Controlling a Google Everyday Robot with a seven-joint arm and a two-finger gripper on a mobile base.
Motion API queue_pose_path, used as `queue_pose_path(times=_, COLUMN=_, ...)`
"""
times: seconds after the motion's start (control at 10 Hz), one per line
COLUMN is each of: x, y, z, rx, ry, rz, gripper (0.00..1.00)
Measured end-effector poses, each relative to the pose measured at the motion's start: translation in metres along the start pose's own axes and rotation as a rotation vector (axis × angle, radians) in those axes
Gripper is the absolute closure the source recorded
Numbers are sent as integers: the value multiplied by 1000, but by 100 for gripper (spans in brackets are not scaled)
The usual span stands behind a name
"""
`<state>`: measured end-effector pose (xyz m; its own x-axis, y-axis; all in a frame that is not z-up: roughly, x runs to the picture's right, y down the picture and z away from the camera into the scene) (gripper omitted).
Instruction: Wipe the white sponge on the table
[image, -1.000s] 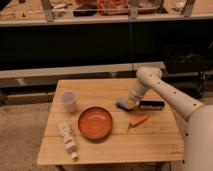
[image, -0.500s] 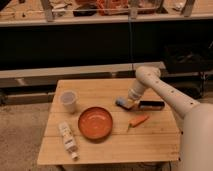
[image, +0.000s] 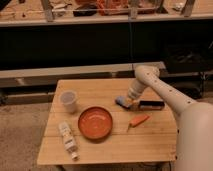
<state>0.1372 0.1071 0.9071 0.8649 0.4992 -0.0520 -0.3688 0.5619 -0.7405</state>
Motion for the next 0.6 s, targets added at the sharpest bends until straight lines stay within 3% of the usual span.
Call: queue_pose_path(times=0.6, x=-7, y=7, z=7, rx=-2, ry=-6, rz=60, gripper=100)
